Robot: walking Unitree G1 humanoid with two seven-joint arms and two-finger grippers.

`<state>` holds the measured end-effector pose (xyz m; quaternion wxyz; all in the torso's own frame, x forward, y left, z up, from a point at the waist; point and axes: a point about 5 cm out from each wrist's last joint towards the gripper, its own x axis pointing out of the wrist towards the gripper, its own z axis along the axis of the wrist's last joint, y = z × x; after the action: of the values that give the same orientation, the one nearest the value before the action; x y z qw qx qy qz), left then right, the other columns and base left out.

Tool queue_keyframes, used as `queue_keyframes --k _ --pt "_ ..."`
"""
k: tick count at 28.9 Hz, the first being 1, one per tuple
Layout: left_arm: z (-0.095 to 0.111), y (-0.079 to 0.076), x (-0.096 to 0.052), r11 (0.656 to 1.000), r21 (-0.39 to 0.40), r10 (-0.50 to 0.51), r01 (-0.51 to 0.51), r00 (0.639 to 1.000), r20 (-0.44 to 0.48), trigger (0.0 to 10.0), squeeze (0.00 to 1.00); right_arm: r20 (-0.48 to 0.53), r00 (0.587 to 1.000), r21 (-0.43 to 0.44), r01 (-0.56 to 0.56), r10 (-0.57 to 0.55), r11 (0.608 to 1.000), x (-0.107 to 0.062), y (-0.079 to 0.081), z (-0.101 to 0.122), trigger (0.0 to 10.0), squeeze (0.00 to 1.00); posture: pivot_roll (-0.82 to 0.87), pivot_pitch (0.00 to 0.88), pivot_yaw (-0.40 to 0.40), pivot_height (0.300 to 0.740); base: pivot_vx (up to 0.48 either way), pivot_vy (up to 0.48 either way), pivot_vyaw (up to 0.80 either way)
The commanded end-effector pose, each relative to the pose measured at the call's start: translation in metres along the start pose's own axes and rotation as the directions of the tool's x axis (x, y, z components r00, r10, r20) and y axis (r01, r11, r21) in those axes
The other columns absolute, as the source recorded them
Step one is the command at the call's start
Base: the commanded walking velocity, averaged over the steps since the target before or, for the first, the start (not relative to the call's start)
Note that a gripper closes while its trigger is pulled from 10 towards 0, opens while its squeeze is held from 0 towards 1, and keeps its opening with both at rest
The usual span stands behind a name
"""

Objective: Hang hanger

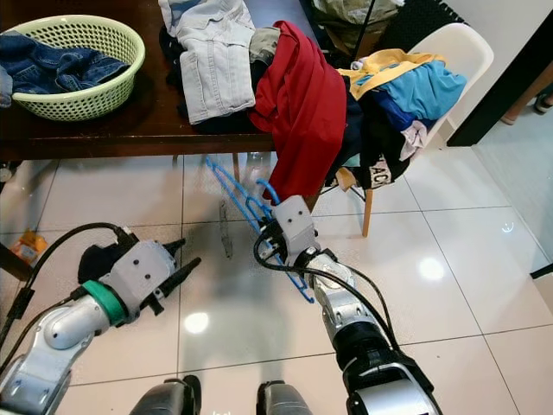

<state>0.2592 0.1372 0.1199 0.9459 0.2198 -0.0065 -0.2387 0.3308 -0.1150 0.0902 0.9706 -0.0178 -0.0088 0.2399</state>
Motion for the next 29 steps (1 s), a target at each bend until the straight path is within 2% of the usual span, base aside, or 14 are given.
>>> queue_keyframes --k 1,2,4,6,9,10,13,16,23,24,25,29 --pt "-0.009 -0.003 0.001 0.999 -0.030 0.020 -0.022 0.999 -0.047 10.0 0.00 0.014 0.999 0.044 0.048 -0.048 0.998 -0.004 -0.001 -0.003 10.0 0.00 0.05 0.105 -0.005 0.733 0.000 0.000 0.00" --pt "-0.013 -0.004 0.003 0.996 -0.065 0.049 -0.053 0.996 -0.069 10.0 0.00 0.027 0.997 0.067 0.076 -0.078 0.995 -0.006 0.001 -0.004 10.0 0.00 0.05 0.106 -0.004 0.733 0.000 0.000 0.00" --pt "-0.016 -0.005 0.004 0.993 -0.083 0.075 -0.082 0.993 -0.090 10.0 0.00 0.032 0.992 0.085 0.118 -0.121 0.989 -0.010 0.002 -0.007 10.0 0.00 0.05 0.108 -0.004 0.733 0.000 0.000 0.00" --pt "-0.020 -0.006 0.004 0.990 -0.090 0.101 -0.112 0.989 -0.112 10.0 0.00 0.038 0.986 0.090 0.156 -0.160 0.984 -0.015 0.002 -0.009 10.0 0.00 0.04 0.108 -0.004 0.733 0.000 0.000 0.00" --pt "-0.020 -0.006 0.004 0.990 -0.090 0.101 -0.112 0.989 -0.112 10.0 0.00 0.038 0.986 0.090 0.156 -0.160 0.984 -0.015 0.002 -0.009 10.0 0.00 0.04 0.108 -0.004 0.733 0.000 0.000 0.00" --pt "-0.024 -0.008 0.004 0.987 -0.094 0.114 -0.127 0.984 -0.136 10.0 0.00 0.039 0.980 0.088 0.193 -0.197 0.977 -0.020 0.000 -0.011 10.0 0.00 0.04 0.108 -0.004 0.733 0.000 0.000 0.00" --pt "-0.024 -0.008 0.004 0.987 -0.094 0.114 -0.127 0.984 -0.136 10.0 0.00 0.039 0.980 0.088 0.193 -0.197 0.977 -0.020 0.000 -0.011 10.0 0.00 0.04 0.108 -0.004 0.733 0.000 0.000 0.00" --pt "-0.036 -0.009 0.002 0.982 -0.093 0.144 -0.164 0.971 -0.191 10.0 0.00 0.053 0.962 0.072 0.263 -0.267 0.962 -0.031 -0.005 -0.008 10.0 0.00 0.02 0.098 -0.007 0.733 0.000 0.000 0.00" --pt "-0.042 -0.008 0.001 0.975 -0.110 0.164 -0.191 0.962 -0.220 10.0 0.00 0.044 0.956 0.063 0.288 -0.291 0.955 -0.034 -0.006 -0.010 10.0 0.00 0.02 0.094 -0.010 0.733 0.000 0.000 0.00" --pt "-0.048 -0.006 0.002 0.960 -0.143 0.199 -0.241 0.946 -0.257 10.0 0.00 0.018 0.949 0.061 0.312 -0.314 0.948 -0.037 -0.006 -0.015 10.0 0.00 0.02 0.089 -0.015 0.733 0.000 0.000 0.00" --pt "-0.053 -0.008 0.003 0.959 -0.142 0.200 -0.247 0.939 -0.281 10.0 0.00 -0.036 0.941 0.064 0.339 -0.338 0.938 -0.041 -0.005 -0.025 10.0 0.00 0.02 0.082 -0.020 0.733 0.000 0.000 0.00" --pt "-0.056 -0.009 0.004 0.960 -0.137 0.197 -0.245 0.935 -0.294 10.0 0.00 -0.073 0.933 0.066 0.356 -0.352 0.932 -0.043 -0.004 -0.032 10.0 0.00 0.02 0.082 -0.020 0.733 0.000 0.000 0.00"
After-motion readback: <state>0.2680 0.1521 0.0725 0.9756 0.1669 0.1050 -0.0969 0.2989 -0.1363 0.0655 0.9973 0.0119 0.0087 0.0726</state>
